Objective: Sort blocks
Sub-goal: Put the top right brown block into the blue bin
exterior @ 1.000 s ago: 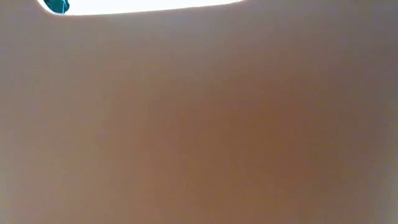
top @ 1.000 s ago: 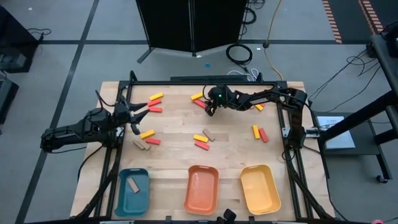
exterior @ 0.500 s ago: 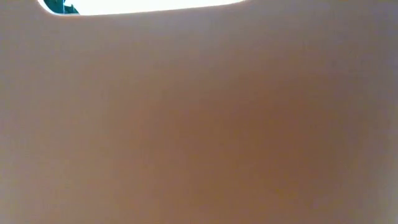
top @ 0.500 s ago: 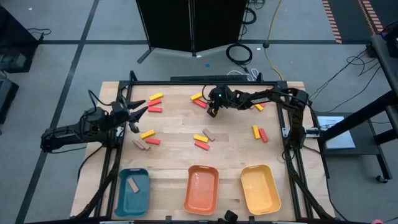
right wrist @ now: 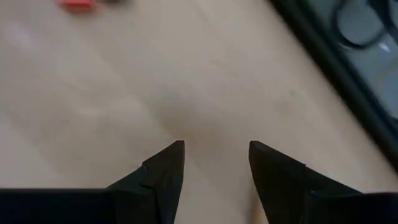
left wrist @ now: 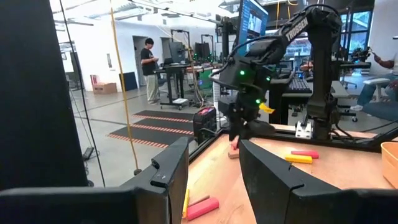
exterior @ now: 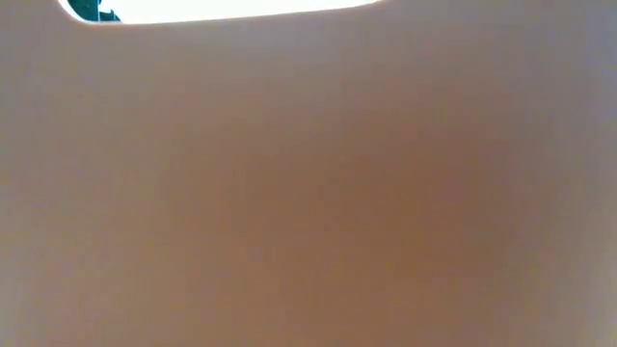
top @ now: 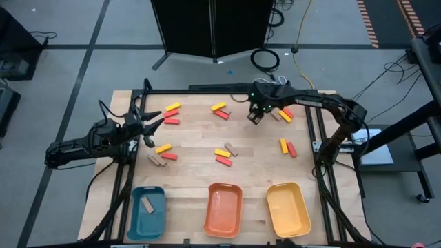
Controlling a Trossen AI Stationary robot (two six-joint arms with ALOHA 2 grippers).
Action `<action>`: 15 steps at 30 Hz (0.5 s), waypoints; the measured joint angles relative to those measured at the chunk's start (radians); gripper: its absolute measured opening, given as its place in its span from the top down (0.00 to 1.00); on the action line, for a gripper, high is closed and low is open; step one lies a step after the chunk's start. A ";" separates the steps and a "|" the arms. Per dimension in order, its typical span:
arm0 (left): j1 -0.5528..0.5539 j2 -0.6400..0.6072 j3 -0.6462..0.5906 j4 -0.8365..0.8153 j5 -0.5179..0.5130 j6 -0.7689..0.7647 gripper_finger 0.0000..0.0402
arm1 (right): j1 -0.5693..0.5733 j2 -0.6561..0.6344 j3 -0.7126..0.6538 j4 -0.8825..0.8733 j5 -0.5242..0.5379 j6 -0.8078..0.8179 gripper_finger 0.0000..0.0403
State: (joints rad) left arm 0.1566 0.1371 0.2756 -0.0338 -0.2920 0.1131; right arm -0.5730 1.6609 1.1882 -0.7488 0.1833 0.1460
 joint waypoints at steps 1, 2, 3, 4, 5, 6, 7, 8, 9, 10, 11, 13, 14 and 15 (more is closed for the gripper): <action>0.000 0.000 0.000 0.000 0.000 0.000 0.65 | -0.020 -0.005 0.000 -0.018 0.002 0.000 0.56; 0.000 0.000 0.000 0.000 0.000 0.000 0.65 | -0.041 -0.006 0.001 -0.036 0.001 0.000 0.56; 0.000 0.000 0.000 0.000 0.000 -0.001 0.65 | -0.061 0.001 0.001 -0.050 0.001 0.000 0.56; 0.000 0.000 0.000 0.000 0.000 -0.001 0.65 | -0.080 0.012 0.000 -0.058 0.001 -0.007 0.56; 0.000 0.000 0.000 0.000 0.000 -0.001 0.65 | -0.098 0.025 0.000 -0.061 0.000 -0.020 0.56; 0.000 0.000 0.000 0.000 0.000 -0.002 0.65 | -0.115 0.040 0.000 -0.062 0.000 -0.035 0.56; 0.000 0.000 0.000 0.000 0.000 -0.002 0.65 | -0.129 0.054 0.000 -0.061 -0.001 -0.052 0.56; 0.000 0.000 0.000 0.000 0.000 -0.002 0.65 | -0.142 0.070 0.000 -0.062 -0.002 -0.069 0.56; 0.000 0.000 0.000 0.001 0.000 -0.002 0.65 | -0.153 0.086 0.000 -0.066 -0.002 -0.079 0.56; 0.000 0.000 0.000 0.001 0.000 -0.002 0.65 | -0.161 0.101 0.000 -0.070 -0.002 -0.083 0.56; 0.000 0.000 0.000 0.001 0.000 -0.002 0.65 | -0.167 0.112 0.000 -0.074 -0.003 -0.084 0.56; 0.000 0.000 0.000 0.001 0.000 -0.002 0.65 | -0.169 0.132 0.000 -0.076 -0.004 -0.084 0.56; 0.000 0.000 0.000 0.001 0.000 -0.002 0.65 | -0.169 0.142 0.000 -0.078 -0.005 -0.090 0.56; 0.000 0.000 0.000 0.001 0.000 -0.002 0.65 | -0.168 0.154 0.000 -0.084 -0.007 -0.099 0.56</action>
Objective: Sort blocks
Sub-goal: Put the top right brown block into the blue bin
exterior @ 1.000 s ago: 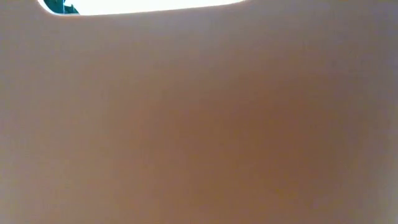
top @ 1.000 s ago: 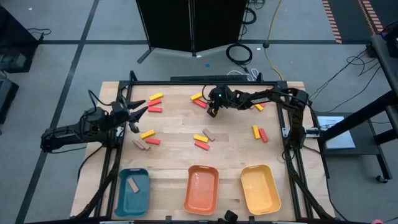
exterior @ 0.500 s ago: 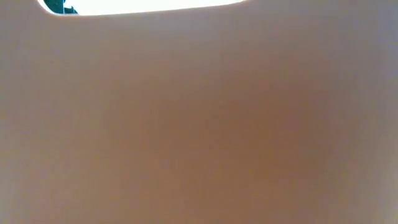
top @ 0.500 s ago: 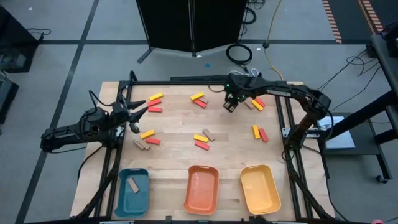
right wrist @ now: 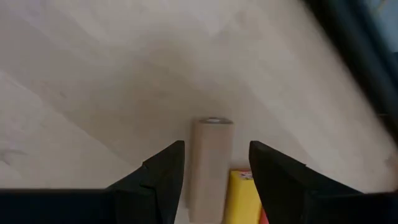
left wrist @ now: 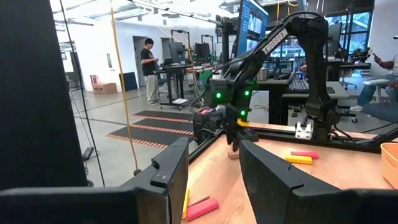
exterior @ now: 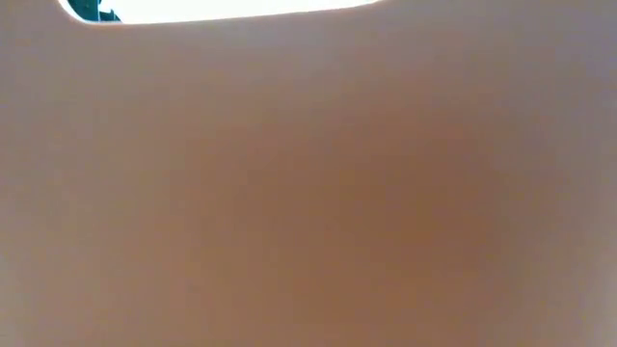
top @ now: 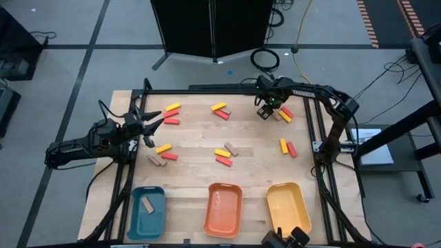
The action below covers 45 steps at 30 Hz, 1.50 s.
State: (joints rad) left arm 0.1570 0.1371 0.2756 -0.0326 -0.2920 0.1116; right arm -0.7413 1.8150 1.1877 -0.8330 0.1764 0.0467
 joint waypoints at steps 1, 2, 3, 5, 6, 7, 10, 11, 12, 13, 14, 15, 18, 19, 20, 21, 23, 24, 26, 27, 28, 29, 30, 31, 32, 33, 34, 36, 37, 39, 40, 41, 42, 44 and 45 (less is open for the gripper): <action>0.000 0.000 0.000 0.000 0.000 0.000 0.65 | 0.001 0.011 0.000 -0.008 0.002 -0.006 0.56; 0.000 0.000 0.000 0.000 0.000 0.000 0.65 | 0.004 0.018 0.000 -0.016 0.008 -0.009 0.56; 0.000 0.000 0.000 0.000 0.000 0.000 0.65 | 0.004 0.021 0.000 -0.020 0.011 -0.012 0.56; 0.000 0.000 0.000 0.000 0.000 0.000 0.65 | 0.003 0.021 0.000 -0.017 0.013 -0.014 0.56; 0.000 0.000 0.000 0.000 0.000 0.001 0.65 | 0.003 0.022 0.000 -0.016 0.014 -0.014 0.56; 0.000 0.000 0.000 0.001 0.000 0.001 0.65 | 0.003 0.022 0.000 -0.015 0.015 -0.014 0.56; 0.000 0.000 0.000 0.002 0.000 0.001 0.65 | 0.003 0.023 0.000 -0.012 0.013 -0.024 0.56; 0.000 0.000 0.000 0.002 0.000 0.002 0.65 | 0.004 0.021 0.000 -0.019 0.011 -0.025 0.56; 0.000 0.000 0.000 0.002 0.000 0.003 0.65 | 0.007 0.019 0.000 -0.027 0.011 -0.025 0.56; 0.000 0.000 0.000 0.002 0.000 0.006 0.65 | 0.011 0.013 0.000 -0.031 0.012 -0.025 0.56; 0.000 0.000 0.000 0.002 0.000 0.008 0.65 | 0.014 0.004 0.000 -0.035 0.011 -0.025 0.56; 0.000 0.000 0.000 0.003 0.000 0.008 0.65 | 0.018 -0.008 0.000 -0.046 0.010 -0.019 0.56; 0.000 0.000 0.000 0.009 0.000 0.008 0.65 | 0.038 -0.050 0.000 -0.110 -0.002 0.043 0.56; 0.000 0.000 0.000 0.009 0.000 0.008 0.65 | 0.048 -0.065 0.000 -0.136 -0.011 0.076 0.56; 0.000 0.000 0.000 0.009 0.000 0.008 0.65 | 0.060 -0.080 -0.006 -0.152 -0.027 0.109 0.56; 0.000 0.000 0.000 0.009 0.000 0.008 0.65 | 0.072 -0.093 -0.018 -0.152 -0.043 0.136 0.56; 0.000 0.000 0.000 0.009 0.000 0.009 0.65 | 0.098 -0.103 -0.057 -0.136 -0.064 0.156 0.56; 0.000 0.000 0.000 0.009 0.000 0.009 0.65 | 0.107 -0.103 -0.084 -0.117 -0.074 0.156 0.56; 0.000 0.000 0.000 0.008 0.000 0.009 0.65 | 0.117 -0.102 -0.149 -0.034 -0.075 0.155 0.56; 0.000 0.000 0.000 0.008 0.000 0.009 0.65 | 0.117 -0.102 -0.184 0.034 -0.070 0.154 0.56; 0.000 0.000 0.000 0.008 0.000 0.009 0.65 | 0.117 -0.102 -0.217 0.110 -0.052 0.150 0.56; 0.000 0.000 0.000 0.007 0.000 0.009 0.65 | 0.117 -0.102 -0.243 0.172 -0.014 0.154 0.56; 0.000 0.000 0.000 0.006 0.000 0.009 0.65 | 0.117 -0.111 -0.264 0.207 0.016 0.158 0.56; 0.000 0.000 0.000 0.006 0.000 0.008 0.65 | 0.120 -0.124 -0.283 0.243 0.059 0.160 0.56; 0.000 0.000 0.000 0.006 0.000 0.008 0.65 | 0.122 -0.130 -0.296 0.281 0.072 0.158 0.56; 0.000 0.000 0.000 0.006 0.000 0.008 0.65 | 0.125 -0.136 -0.306 0.301 0.064 0.157 0.56; 0.000 0.000 0.000 0.007 0.000 0.007 0.65 | 0.127 -0.148 -0.312 0.301 0.050 0.158 0.56; 0.000 0.000 0.000 0.008 0.000 0.010 0.65 | 0.129 -0.174 -0.313 0.288 -0.017 0.162 0.56; 0.000 0.000 0.000 0.008 0.000 0.018 0.65 | 0.131 -0.186 -0.312 0.285 -0.037 0.167 0.56; 0.000 0.000 0.000 0.008 0.000 0.026 0.65 | 0.130 -0.211 -0.312 0.273 -0.066 0.171 0.56; 0.000 0.000 0.000 0.008 -0.001 0.027 0.65 | 0.128 -0.224 -0.312 0.277 -0.059 0.169 0.56; 0.000 0.000 0.000 0.008 -0.001 0.027 0.65 | 0.128 -0.236 -0.312 0.291 -0.027 0.170 0.56; 0.000 0.000 0.000 0.008 -0.001 0.027 0.65 | 0.127 -0.246 -0.312 0.302 0.035 0.182 0.56; 0.000 0.000 0.000 0.008 -0.001 0.027 0.65 | 0.126 -0.255 -0.312 0.307 0.160 0.228 0.56; 0.000 0.000 0.000 0.008 -0.001 0.026 0.65 | 0.126 -0.256 -0.312 0.307 0.197 0.255 0.56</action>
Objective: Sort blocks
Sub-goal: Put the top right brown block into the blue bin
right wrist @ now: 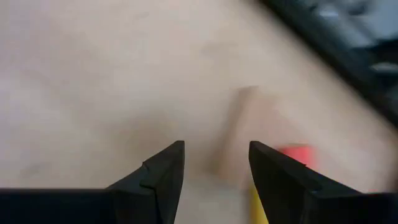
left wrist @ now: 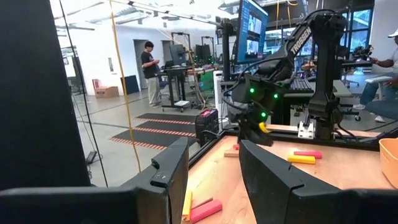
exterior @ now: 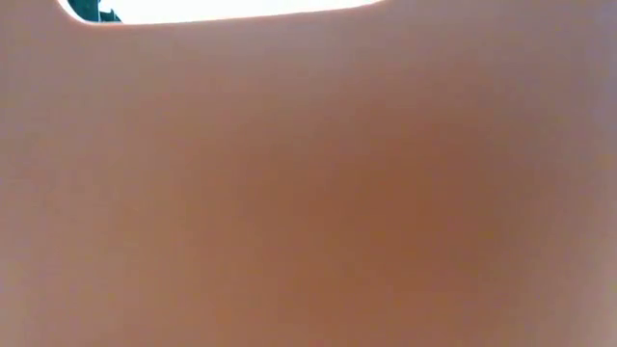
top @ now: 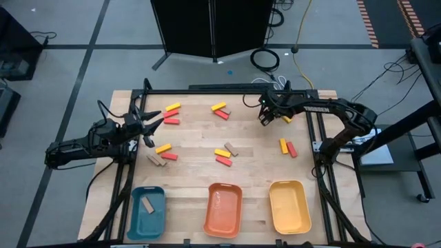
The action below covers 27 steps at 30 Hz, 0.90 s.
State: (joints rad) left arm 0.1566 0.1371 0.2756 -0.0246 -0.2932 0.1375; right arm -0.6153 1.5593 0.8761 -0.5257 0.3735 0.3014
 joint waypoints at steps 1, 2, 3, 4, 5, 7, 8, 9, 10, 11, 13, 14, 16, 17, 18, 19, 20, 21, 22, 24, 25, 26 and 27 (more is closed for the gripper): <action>0.000 0.000 0.000 0.001 0.000 0.000 0.65 | -0.001 0.000 0.000 0.001 0.014 0.024 0.56; 0.000 0.000 0.000 0.001 0.000 0.000 0.65 | -0.001 0.001 0.000 0.000 0.018 0.048 0.56; 0.000 0.000 0.000 0.001 0.000 0.000 0.65 | 0.000 0.007 0.000 0.002 0.018 0.075 0.56; 0.000 0.000 0.000 0.001 0.000 0.000 0.65 | 0.000 0.015 0.000 0.006 0.017 0.100 0.56; 0.000 0.000 0.000 0.001 0.000 0.000 0.65 | 0.001 0.025 -0.003 0.006 0.016 0.130 0.56; 0.000 0.000 0.000 0.000 0.000 0.000 0.65 | 0.006 0.036 -0.021 -0.001 0.014 0.204 0.56; 0.000 0.000 0.000 0.000 0.000 0.000 0.65 | 0.012 0.040 -0.032 0.001 0.014 0.246 0.56; 0.000 0.000 0.000 0.001 0.000 -0.001 0.65 | 0.019 0.041 -0.044 0.004 0.022 0.283 0.56; 0.000 0.000 0.000 0.000 0.000 -0.001 0.65 | 0.029 0.042 -0.060 0.008 0.036 0.309 0.56; 0.000 0.000 0.000 0.000 0.000 -0.001 0.65 | 0.039 0.042 -0.076 0.010 0.061 0.333 0.56; 0.000 0.000 0.000 0.000 0.000 0.000 0.65 | 0.055 0.042 -0.103 0.031 0.120 0.371 0.56; 0.000 0.000 0.000 0.000 0.000 -0.001 0.65 | 0.058 0.042 -0.114 0.047 0.139 0.377 0.56; 0.000 0.000 0.000 0.000 0.000 -0.001 0.65 | 0.059 0.042 -0.135 0.075 0.146 0.378 0.56; 0.000 0.000 0.000 0.001 0.000 -0.001 0.65 | 0.060 0.042 -0.143 0.093 0.146 0.374 0.56; 0.000 0.000 0.000 0.001 0.000 -0.001 0.65 | 0.060 0.042 -0.147 0.113 0.145 0.371 0.56; 0.000 0.000 0.000 0.001 0.000 -0.001 0.65 | 0.059 0.042 -0.148 0.132 0.145 0.366 0.56; 0.000 0.000 0.000 0.001 0.000 -0.001 0.65 | 0.056 0.042 -0.149 0.150 0.145 0.358 0.56; 0.000 0.000 0.000 0.001 0.000 -0.001 0.65 | 0.049 0.042 -0.150 0.164 0.142 0.351 0.56; 0.000 0.000 0.000 0.001 0.000 -0.002 0.65 | 0.040 0.042 -0.150 0.175 0.133 0.347 0.56; 0.000 0.000 0.000 0.001 0.000 -0.002 0.65 | 0.016 0.042 -0.151 0.190 0.101 0.346 0.56; 0.000 0.000 0.000 0.001 0.001 -0.004 0.65 | 0.006 0.042 -0.151 0.187 0.094 0.349 0.56; 0.000 0.000 0.000 0.002 0.000 -0.009 0.65 | -0.002 0.042 -0.151 0.182 0.098 0.348 0.56; 0.000 0.000 0.000 0.002 0.001 -0.020 0.65 | -0.008 0.042 -0.151 0.180 0.100 0.347 0.56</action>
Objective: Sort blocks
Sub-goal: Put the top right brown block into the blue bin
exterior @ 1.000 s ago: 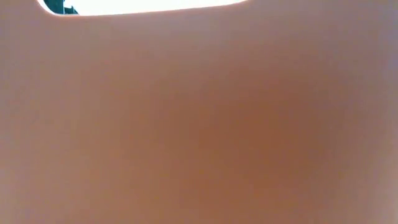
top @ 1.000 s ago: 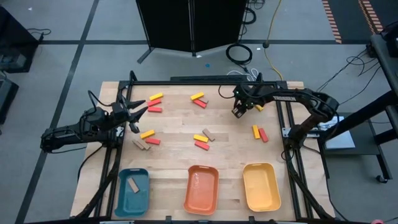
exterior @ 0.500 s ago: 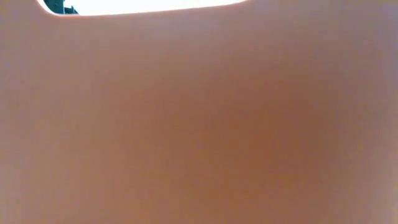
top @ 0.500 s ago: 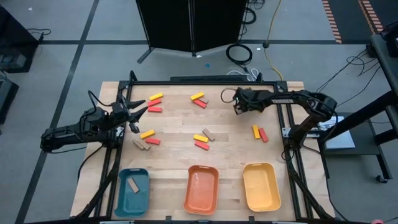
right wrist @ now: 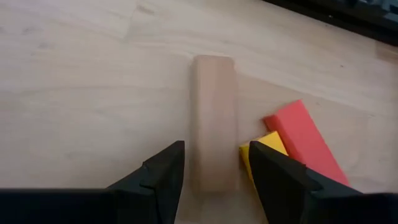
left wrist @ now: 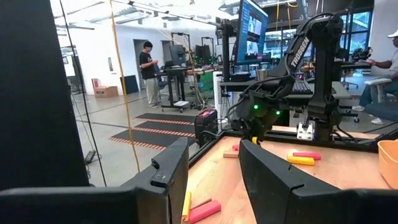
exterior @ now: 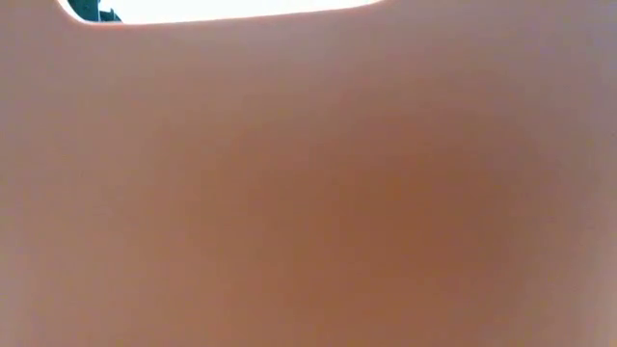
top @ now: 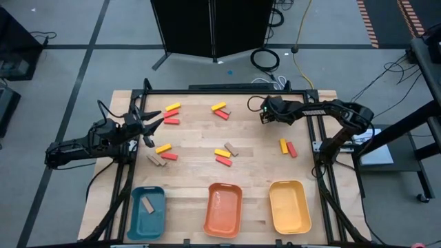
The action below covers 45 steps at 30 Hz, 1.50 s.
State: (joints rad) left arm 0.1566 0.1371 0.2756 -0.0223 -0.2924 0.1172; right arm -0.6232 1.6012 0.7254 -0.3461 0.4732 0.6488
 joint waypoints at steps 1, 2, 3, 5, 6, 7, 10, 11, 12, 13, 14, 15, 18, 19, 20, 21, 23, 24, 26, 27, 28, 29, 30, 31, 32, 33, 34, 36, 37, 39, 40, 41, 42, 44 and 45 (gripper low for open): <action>0.000 0.000 0.000 0.002 0.000 -0.004 0.65 | -0.006 0.000 0.000 0.000 -0.001 -0.003 0.56; 0.000 0.000 0.000 0.006 0.000 -0.005 0.65 | -0.009 0.000 0.000 0.001 -0.002 -0.003 0.56; 0.000 0.000 0.000 0.010 0.000 -0.006 0.65 | -0.012 0.000 0.000 0.005 -0.003 -0.005 0.56; 0.000 0.000 0.000 0.011 0.000 -0.006 0.65 | -0.013 0.000 0.000 0.015 -0.004 -0.012 0.56; 0.000 0.000 0.000 0.011 0.000 -0.006 0.65 | -0.012 0.000 0.000 0.023 -0.004 -0.018 0.56; 0.000 0.000 0.000 0.013 0.000 -0.006 0.65 | -0.012 0.000 0.000 0.032 -0.007 -0.022 0.56; 0.000 0.000 0.000 0.015 0.000 -0.006 0.65 | -0.012 0.000 0.000 0.036 -0.010 -0.024 0.56; 0.000 0.000 0.000 0.015 0.000 -0.006 0.65 | -0.012 0.004 0.000 0.037 -0.012 -0.023 0.56; 0.000 0.000 0.000 0.015 0.000 -0.006 0.65 | -0.012 0.012 0.000 0.037 -0.012 -0.020 0.56; 0.000 0.000 0.000 0.015 0.000 -0.007 0.65 | -0.012 0.023 0.000 0.037 -0.013 -0.015 0.56; 0.000 0.000 0.000 0.015 0.000 -0.007 0.65 | -0.016 0.039 0.000 0.039 -0.012 -0.009 0.56; 0.000 0.000 0.000 0.015 0.000 -0.007 0.65 | -0.018 0.050 0.003 0.047 -0.013 -0.010 0.56; 0.000 0.000 0.000 0.015 0.000 -0.007 0.65 | -0.024 0.082 0.003 0.073 -0.028 -0.024 0.56; 0.000 0.000 0.000 0.015 0.000 -0.007 0.65 | -0.024 0.087 0.004 0.079 -0.032 -0.025 0.56; 0.000 0.000 0.000 0.015 0.000 -0.007 0.65 | -0.024 0.089 0.004 0.082 -0.036 -0.024 0.57; 0.000 0.000 0.000 0.015 0.000 -0.007 0.65 | -0.022 0.090 0.004 0.082 -0.040 -0.021 0.57; 0.000 0.000 0.000 0.015 0.000 -0.007 0.65 | -0.018 0.091 0.004 0.081 -0.050 -0.014 0.59; 0.000 0.000 0.000 0.016 0.000 -0.007 0.65 | -0.018 0.091 0.004 0.077 -0.053 -0.013 0.60; 0.000 0.000 0.000 0.016 0.000 -0.007 0.65 | -0.018 0.092 0.004 0.061 -0.063 -0.013 0.65; 0.000 0.000 0.000 0.016 0.000 -0.007 0.65 | -0.018 0.092 0.005 0.054 -0.065 -0.012 0.68; 0.000 0.000 0.000 0.016 0.000 -0.007 0.65 | -0.017 0.092 0.005 0.048 -0.065 -0.012 0.71; 0.000 0.000 0.000 0.016 0.000 -0.007 0.65 | -0.017 0.092 0.005 0.046 -0.067 -0.012 0.74; 0.000 0.000 0.000 0.016 0.001 -0.007 0.65 | -0.017 0.092 0.005 0.045 -0.068 -0.013 0.78; 0.000 0.000 0.000 0.017 0.001 -0.007 0.65 | -0.017 0.092 0.005 0.044 -0.068 -0.013 0.81; 0.000 0.000 0.000 0.017 0.001 -0.007 0.65 | -0.017 0.092 0.005 0.043 -0.068 -0.013 0.81; 0.000 0.000 0.000 0.017 0.001 -0.007 0.65 | -0.017 0.092 0.005 0.042 -0.068 -0.013 0.81; 0.000 0.000 0.000 0.017 0.001 -0.007 0.65 | -0.017 0.090 0.005 0.041 -0.069 -0.014 0.81; 0.000 0.000 0.000 0.017 0.001 -0.007 0.65 | -0.017 0.081 0.004 0.038 -0.077 -0.022 0.81; 0.000 0.000 0.000 0.017 0.001 -0.007 0.65 | -0.016 0.072 0.002 0.035 -0.082 -0.028 0.81; 0.000 0.000 0.000 0.017 0.001 -0.007 0.65 | -0.011 0.039 -0.001 0.028 -0.091 -0.034 0.81; 0.000 0.000 0.000 0.017 0.001 -0.007 0.65 | -0.005 0.017 -0.004 0.020 -0.104 -0.035 0.81; 0.000 0.000 0.000 0.017 0.001 -0.007 0.65 | 0.003 -0.009 -0.007 0.000 -0.123 -0.038 0.81; 0.000 0.000 0.000 0.017 0.001 -0.007 0.65 | 0.013 -0.039 -0.011 -0.012 -0.138 -0.039 0.81; 0.000 0.000 0.000 0.018 0.001 -0.007 0.65 | 0.035 -0.098 -0.005 0.014 -0.151 -0.036 0.81; 0.000 0.000 0.000 0.019 0.001 -0.007 0.65 | 0.048 -0.129 -0.004 0.025 -0.160 -0.037 0.81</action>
State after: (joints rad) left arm 0.1566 0.1371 0.2757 -0.0031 -0.2913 0.1104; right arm -0.5752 1.4725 0.7216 -0.3214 0.3127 0.6122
